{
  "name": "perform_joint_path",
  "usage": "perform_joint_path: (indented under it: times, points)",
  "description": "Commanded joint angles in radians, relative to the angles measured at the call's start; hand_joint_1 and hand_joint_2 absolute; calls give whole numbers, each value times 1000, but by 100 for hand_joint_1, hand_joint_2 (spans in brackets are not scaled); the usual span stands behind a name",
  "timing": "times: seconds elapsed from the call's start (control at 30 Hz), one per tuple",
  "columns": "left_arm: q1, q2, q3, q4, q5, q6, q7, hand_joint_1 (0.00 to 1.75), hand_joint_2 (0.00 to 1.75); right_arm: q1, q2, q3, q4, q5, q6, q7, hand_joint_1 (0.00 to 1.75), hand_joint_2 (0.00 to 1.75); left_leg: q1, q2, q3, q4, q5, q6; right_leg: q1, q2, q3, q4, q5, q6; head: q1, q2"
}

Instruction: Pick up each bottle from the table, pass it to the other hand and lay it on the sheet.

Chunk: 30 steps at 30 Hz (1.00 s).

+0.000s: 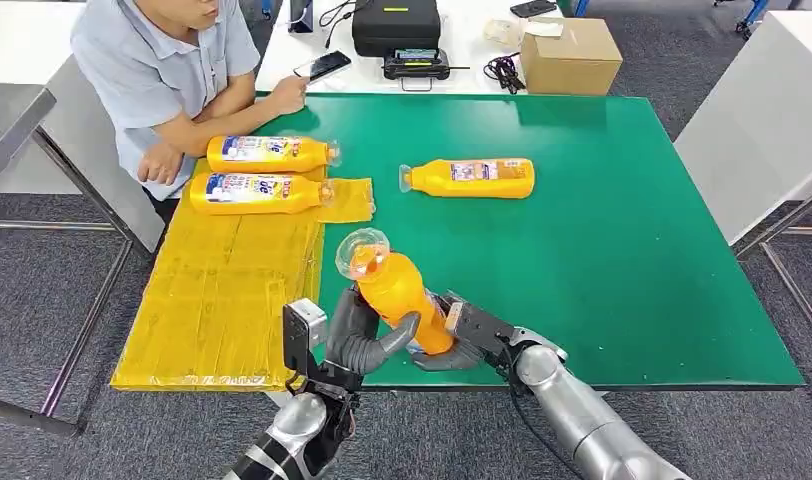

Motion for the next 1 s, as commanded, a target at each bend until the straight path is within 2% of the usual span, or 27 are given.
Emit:
perform_joint_path:
  times: [0.03, 0.07, 0.13, 0.17, 0.2, 0.23, 0.27, 0.3, 0.37, 0.47, 0.5, 0.57, 0.6, 0.67, 0.8, 0.83, 1.0]
  points:
    - [-60, 7, -17, 68, -14, 28, 3, 175, 175, -46, -2, 58, 76, 8, -5, 8, 99, 175, 1, 0, 2, 0, -1, -1, 1, 0, 2, 0, 0, -2, 0, 0]
    - [-60, 7, -17, 68, -14, 28, 3, 175, 175, -46, -2, 58, 76, 8, -5, 8, 99, 175, 1, 0, 2, 0, -1, -1, 1, 0, 2, 0, 0, -2, 0, 0]
    - [-60, 7, -17, 68, -14, 28, 3, 175, 175, -46, -2, 58, 76, 8, -5, 8, 80, 175, 1, 1, 2, 0, -1, -2, 1, 0, 2, 0, -1, -2, 0, 0]
    - [-63, 6, -16, 73, -20, 38, 5, 175, 175, -45, -2, 58, 76, 8, -7, 8, 84, 175, 1, 1, 3, 0, -1, -2, 1, 0, 3, 0, -1, -2, 0, 0]
    - [-76, -1, -10, 98, -35, 71, 20, 175, 175, -40, -1, 59, 75, 18, -25, 10, 129, 175, 1, 1, 3, 1, -2, -2, 2, 0, 3, 0, -1, -3, 0, 0]
    - [-80, -4, -3, 108, -35, 76, 19, 175, 175, -40, 3, 58, 77, 18, -25, 9, 93, 175, 1, 1, 2, 0, -1, -2, 1, 0, 3, 0, -1, -2, 0, 0]
    - [-81, -5, 0, 116, -37, 77, 17, 175, 175, -35, 9, 51, 80, 14, -31, 9, 21, 175, 1, 1, 3, 0, -1, -2, 1, 0, 3, 0, -1, -2, 0, 0]
    - [-79, -1, 0, 112, -41, 78, 13, 175, 175, -31, 11, 47, 79, 15, -39, 10, 0, 175, 2, 1, 4, 1, -2, -3, 2, 0, 4, 0, -2, -3, 0, 0]
    - [-83, 22, -10, 102, -118, 159, -3, 175, 175, -17, 14, 26, 84, 20, -80, 26, 0, 175, 2, 1, 4, 1, -2, -3, 2, 1, 5, 0, -2, -3, 0, 0]
    - [-95, 72, -26, 90, -402, 355, 26, 175, 175, 13, 14, -14, 94, 74, -193, 37, 0, 175, 2, 0, 4, 0, -1, -3, 2, 0, 5, -1, -1, -3, 0, 0]
    - [-94, 86, -17, 80, -452, 375, 37, 175, 175, 18, 13, -20, 99, 88, -211, 39, 0, 175, 2, 0, 4, -1, -1, -2, 2, -1, 4, -1, -1, -3, 0, 0]
    - [-72, 103, 51, 23, -559, 379, 68, 175, 175, 36, 13, -49, 107, 159, -310, 38, 0, 175, 1, 0, 5, -1, -1, -3, 2, 0, 5, -1, -1, -3, 0, 0]
    - [-65, 110, 71, 7, -577, 378, 75, 175, 175, 45, 16, -65, 108, 170, -334, 47, 0, 175, 1, 0, 2, -1, 0, -1, 1, 0, 2, -1, 0, -1, 0, 0]
    - [-64, 113, 75, 3, -579, 375, 76, 175, 175, 46, 16, -66, 108, 172, -335, 47, 0, 175, 2, 3, 7, -1, -3, -4, 3, 2, 7, -1, -2, -4, 0, 0]
    - [-40, 141, 161, -59, -771, 487, 98, 175, 175, 67, 27, -136, 119, 262, -490, 106, 0, 175, 2, 2, 4, 0, -2, -3, 2, 2, 4, -1, -1, -3, 0, 0]
    - [-9, 115, 275, -118, -952, 487, 85, 175, 175, 69, 38, -178, 130, 302, -542, 107, 0, 175, 2, 3, 6, -1, -3, -4, 2, 3, 6, -1, -2, -4, 0, 0]
    - [4, 102, 325, -153, -1101, 487, 72, 175, 175, 72, 49, -218, 124, 327, -575, 115, 0, 175, 2, 2, 3, 0, -2, -2, 2, 2, 2, 0, -1, -3, 0, 0]
